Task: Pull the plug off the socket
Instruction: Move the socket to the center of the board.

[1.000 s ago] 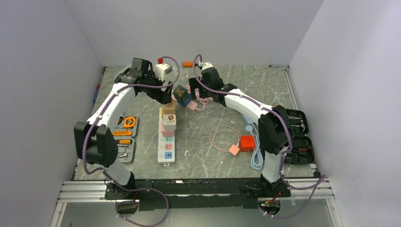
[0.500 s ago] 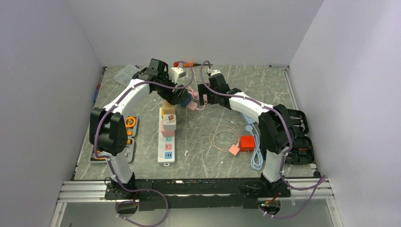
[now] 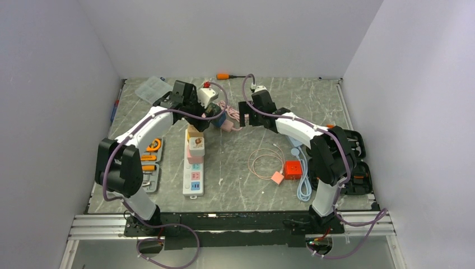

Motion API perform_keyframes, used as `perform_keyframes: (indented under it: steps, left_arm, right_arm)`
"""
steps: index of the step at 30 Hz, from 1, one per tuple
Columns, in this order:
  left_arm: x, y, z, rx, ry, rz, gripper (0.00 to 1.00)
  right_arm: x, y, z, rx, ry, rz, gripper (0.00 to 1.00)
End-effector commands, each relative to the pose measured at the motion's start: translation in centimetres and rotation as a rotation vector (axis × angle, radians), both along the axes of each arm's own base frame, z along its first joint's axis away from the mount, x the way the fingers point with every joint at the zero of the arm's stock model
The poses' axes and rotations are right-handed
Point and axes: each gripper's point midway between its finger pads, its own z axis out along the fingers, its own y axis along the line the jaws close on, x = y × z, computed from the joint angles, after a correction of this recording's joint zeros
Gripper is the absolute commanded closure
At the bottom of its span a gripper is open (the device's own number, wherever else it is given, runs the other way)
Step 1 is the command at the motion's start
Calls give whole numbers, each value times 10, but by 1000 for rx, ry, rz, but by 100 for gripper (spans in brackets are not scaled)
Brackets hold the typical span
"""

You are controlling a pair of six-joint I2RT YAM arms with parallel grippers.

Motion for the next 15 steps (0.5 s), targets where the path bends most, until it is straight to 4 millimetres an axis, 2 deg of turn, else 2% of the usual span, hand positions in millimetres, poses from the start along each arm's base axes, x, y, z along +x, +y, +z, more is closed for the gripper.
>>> perform_keyframes:
  steps: [1, 6, 10, 15]
  left_arm:
    - [-30, 36, -21, 151, 60, 6, 5]
    - [-39, 48, -22, 170, 64, 16, 5]
    - [-45, 53, -16, 137, 76, 14, 4]
    - [-44, 59, -9, 106, 79, 45, 1]
  right_arm:
    - [19, 10, 42, 59, -106, 0, 3]
    - [33, 24, 38, 84, -87, 2, 6]
    - [43, 37, 26, 107, -72, 17, 9]
    - [71, 45, 10, 73, -56, 12, 10]
